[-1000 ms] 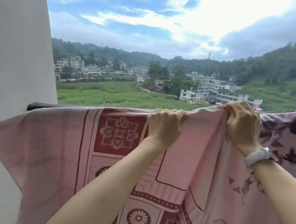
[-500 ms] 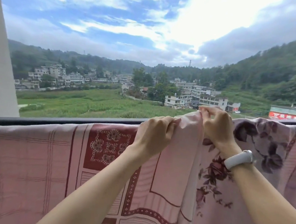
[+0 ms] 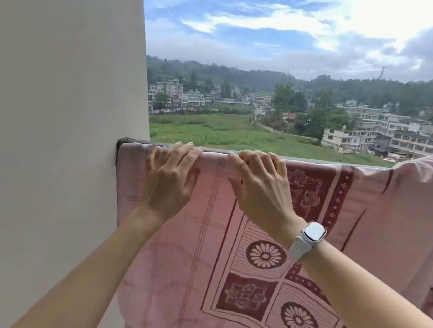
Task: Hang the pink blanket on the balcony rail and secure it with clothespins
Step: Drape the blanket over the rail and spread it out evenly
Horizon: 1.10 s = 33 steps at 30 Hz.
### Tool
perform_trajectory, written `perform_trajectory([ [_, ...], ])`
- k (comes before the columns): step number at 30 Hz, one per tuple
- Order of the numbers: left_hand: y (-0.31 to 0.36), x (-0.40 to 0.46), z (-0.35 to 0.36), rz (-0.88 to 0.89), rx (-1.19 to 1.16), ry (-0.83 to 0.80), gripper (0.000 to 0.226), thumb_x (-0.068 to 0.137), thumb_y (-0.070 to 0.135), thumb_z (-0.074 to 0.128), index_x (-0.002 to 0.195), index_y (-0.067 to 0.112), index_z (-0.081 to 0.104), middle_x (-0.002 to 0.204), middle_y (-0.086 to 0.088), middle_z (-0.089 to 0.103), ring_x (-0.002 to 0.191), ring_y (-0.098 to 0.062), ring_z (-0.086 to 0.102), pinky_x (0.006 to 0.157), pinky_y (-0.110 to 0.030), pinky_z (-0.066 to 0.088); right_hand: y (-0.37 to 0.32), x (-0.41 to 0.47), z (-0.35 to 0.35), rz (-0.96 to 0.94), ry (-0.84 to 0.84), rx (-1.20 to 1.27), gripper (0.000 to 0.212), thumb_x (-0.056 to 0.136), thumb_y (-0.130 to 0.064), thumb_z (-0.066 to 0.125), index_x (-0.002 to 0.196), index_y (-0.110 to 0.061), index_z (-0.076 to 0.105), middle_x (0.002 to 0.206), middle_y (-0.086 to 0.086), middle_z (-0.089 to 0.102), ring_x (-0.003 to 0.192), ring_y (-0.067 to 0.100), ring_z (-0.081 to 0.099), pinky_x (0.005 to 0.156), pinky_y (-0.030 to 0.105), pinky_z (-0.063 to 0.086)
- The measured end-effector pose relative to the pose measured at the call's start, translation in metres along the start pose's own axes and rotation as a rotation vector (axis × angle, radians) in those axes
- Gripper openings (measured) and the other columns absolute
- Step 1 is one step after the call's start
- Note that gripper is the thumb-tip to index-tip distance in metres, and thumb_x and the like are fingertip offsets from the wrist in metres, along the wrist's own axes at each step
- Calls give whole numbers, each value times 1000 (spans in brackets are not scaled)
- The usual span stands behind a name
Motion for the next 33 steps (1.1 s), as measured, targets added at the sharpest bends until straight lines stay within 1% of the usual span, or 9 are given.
perform_trajectory([
  [4,-63,-10,-27,-85,69,38,36,87,27,46,119,12,56,123,-8,59,118,-27,49,103,-48,25,-42,31,27,-26,-19,-9,48,76,-31,68,119,-15,54,113,10,59,105,29,53,94,53,35],
  [9,-82,-1,-45,-5,47,131,15,82,20,60,92,13,67,91,-4,70,90,-26,60,90,-35,29,-55,42,35,21,109,34,14,81,-21,64,93,-13,66,94,6,63,87,25,54,76,37,39],
  [11,-75,4,-50,19,28,183,9,81,17,62,80,9,66,76,-6,68,76,-27,59,83,-30,29,-51,42,27,31,181,66,11,85,-21,59,86,-14,66,90,4,64,85,20,48,74,34,34],
  [14,-62,-16,-52,29,-72,236,13,83,16,58,74,8,62,69,-7,62,74,-22,53,79,-29,31,-54,28,19,-43,196,24,6,85,-15,60,82,-14,66,85,2,64,82,21,47,75,32,31],
  [18,-37,-82,-23,159,-153,112,16,84,18,54,73,9,61,67,-5,62,68,-21,56,80,-31,37,-61,-33,30,-216,39,-16,14,75,1,68,81,-12,67,80,3,67,79,23,56,78,35,36],
  [22,-37,-120,7,231,-174,-76,18,81,21,51,76,12,66,78,-2,70,77,-23,64,86,-30,35,-55,-70,48,-202,-107,-89,27,62,8,75,80,-10,70,79,5,69,75,27,63,77,35,36],
  [28,-90,-93,-1,-301,-508,-18,47,84,35,58,121,7,48,120,-10,54,105,-18,52,91,-31,42,-80,-58,38,-230,16,-49,19,85,-16,56,102,-15,63,93,3,67,86,23,58,79,40,41],
  [30,-93,-75,1,-435,-664,-16,48,84,35,59,122,8,48,115,-6,58,95,-12,55,81,-23,46,-84,-44,38,-184,65,-79,30,87,-21,52,116,-16,52,108,3,57,98,22,50,84,40,36],
  [33,-84,-62,-6,-451,-708,99,28,86,27,58,102,5,63,94,-5,68,76,-9,58,66,-6,44,-87,-27,46,-133,42,-189,55,80,-28,55,131,-20,36,122,3,35,111,23,37,93,43,28],
])
Point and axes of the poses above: each hand's wrist, its own x-axis towards the middle knuckle, its own z-axis out of the palm, y = z × x, the point moved 8 cm from there along x, towards the middle knuckle
